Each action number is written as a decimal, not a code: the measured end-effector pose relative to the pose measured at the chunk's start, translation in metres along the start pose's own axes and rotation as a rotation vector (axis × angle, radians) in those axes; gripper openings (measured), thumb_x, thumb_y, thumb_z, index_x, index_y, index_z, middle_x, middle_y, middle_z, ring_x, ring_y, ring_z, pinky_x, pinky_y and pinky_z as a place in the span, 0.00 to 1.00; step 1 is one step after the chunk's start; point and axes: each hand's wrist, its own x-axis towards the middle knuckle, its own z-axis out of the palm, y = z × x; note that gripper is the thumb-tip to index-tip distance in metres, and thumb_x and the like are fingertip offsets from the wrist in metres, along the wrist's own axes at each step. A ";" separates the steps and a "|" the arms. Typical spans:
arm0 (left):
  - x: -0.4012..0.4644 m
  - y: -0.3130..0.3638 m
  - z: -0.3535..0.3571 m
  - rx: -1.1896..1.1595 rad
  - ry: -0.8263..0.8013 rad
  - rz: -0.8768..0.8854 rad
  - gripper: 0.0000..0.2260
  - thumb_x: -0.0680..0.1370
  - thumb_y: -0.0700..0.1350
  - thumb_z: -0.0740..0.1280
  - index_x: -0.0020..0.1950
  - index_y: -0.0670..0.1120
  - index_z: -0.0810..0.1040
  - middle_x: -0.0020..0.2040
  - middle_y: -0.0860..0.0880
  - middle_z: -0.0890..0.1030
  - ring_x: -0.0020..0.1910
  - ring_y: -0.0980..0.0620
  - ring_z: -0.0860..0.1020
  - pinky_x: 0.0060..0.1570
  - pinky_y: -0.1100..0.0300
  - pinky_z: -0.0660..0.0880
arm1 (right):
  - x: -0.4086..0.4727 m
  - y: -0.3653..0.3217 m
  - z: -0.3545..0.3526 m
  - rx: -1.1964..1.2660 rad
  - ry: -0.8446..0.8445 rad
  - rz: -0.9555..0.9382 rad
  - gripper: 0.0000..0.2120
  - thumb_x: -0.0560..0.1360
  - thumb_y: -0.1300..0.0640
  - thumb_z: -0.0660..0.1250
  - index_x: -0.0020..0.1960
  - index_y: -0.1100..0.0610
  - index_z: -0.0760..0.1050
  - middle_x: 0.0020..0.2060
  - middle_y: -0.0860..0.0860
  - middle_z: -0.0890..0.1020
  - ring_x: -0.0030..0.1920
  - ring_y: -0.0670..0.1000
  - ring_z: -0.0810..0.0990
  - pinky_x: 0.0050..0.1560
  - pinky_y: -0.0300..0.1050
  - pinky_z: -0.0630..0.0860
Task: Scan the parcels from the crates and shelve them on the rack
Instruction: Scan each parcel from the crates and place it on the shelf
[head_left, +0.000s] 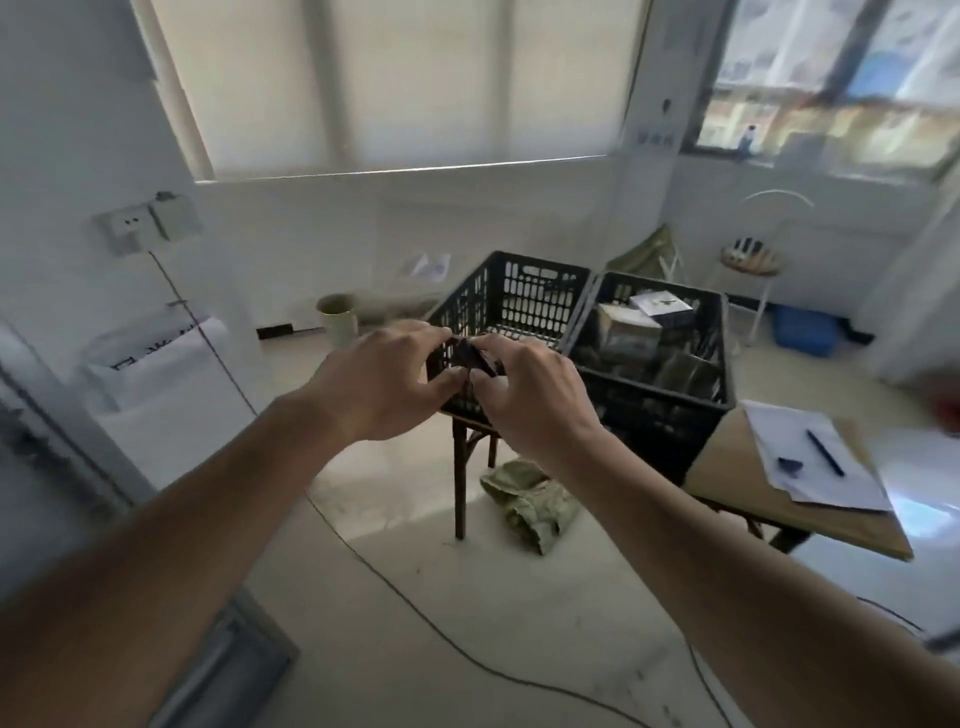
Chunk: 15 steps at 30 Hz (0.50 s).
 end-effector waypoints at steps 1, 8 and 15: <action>0.014 0.012 0.008 -0.008 -0.010 0.032 0.29 0.82 0.66 0.58 0.79 0.54 0.69 0.77 0.52 0.73 0.74 0.48 0.73 0.65 0.43 0.76 | 0.000 0.016 -0.007 0.000 0.014 0.028 0.23 0.84 0.47 0.63 0.78 0.45 0.72 0.66 0.58 0.80 0.63 0.65 0.79 0.64 0.62 0.77; 0.118 0.081 0.071 -0.064 -0.073 0.204 0.29 0.82 0.66 0.59 0.80 0.54 0.68 0.75 0.52 0.73 0.70 0.49 0.75 0.62 0.47 0.76 | 0.018 0.124 -0.038 -0.052 0.079 0.223 0.23 0.85 0.46 0.63 0.80 0.45 0.71 0.68 0.58 0.79 0.64 0.65 0.79 0.65 0.60 0.76; 0.241 0.124 0.139 -0.114 -0.167 0.295 0.30 0.82 0.66 0.59 0.81 0.53 0.66 0.77 0.52 0.71 0.74 0.48 0.72 0.69 0.43 0.74 | 0.082 0.227 -0.047 -0.092 0.110 0.379 0.23 0.85 0.46 0.63 0.79 0.46 0.72 0.69 0.58 0.79 0.65 0.65 0.79 0.66 0.60 0.76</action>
